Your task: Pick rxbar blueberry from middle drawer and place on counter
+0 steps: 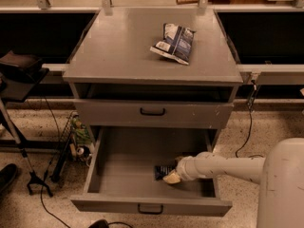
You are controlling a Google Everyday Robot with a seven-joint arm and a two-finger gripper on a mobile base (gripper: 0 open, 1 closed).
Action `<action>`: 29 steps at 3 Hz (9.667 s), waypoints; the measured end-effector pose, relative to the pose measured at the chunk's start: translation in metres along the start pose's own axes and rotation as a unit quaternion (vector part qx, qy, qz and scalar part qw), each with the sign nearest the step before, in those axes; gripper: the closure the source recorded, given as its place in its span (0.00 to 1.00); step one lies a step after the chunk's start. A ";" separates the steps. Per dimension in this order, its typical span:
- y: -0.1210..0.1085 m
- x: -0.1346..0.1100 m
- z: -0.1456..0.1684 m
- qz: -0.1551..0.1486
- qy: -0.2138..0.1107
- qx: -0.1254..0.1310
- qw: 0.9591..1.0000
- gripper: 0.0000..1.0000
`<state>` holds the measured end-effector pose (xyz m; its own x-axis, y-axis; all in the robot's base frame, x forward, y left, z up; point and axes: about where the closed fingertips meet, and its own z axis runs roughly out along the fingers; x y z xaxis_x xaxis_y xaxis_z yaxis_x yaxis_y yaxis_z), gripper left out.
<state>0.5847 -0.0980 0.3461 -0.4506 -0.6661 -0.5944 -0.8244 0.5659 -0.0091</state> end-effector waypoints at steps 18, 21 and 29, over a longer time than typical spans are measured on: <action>-0.103 -0.323 -0.482 -0.182 0.038 0.159 0.970 1.00; -0.072 -0.446 -0.380 -0.209 -0.044 0.181 0.960 1.00; -0.192 -0.589 -0.256 -0.215 -0.076 0.330 0.916 0.58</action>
Offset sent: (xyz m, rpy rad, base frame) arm -0.0003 -0.0030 0.0019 0.0143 -0.0424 -0.0050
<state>0.9206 0.0612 0.9037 -0.0386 -0.8491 -0.5268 -0.5055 0.4714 -0.7227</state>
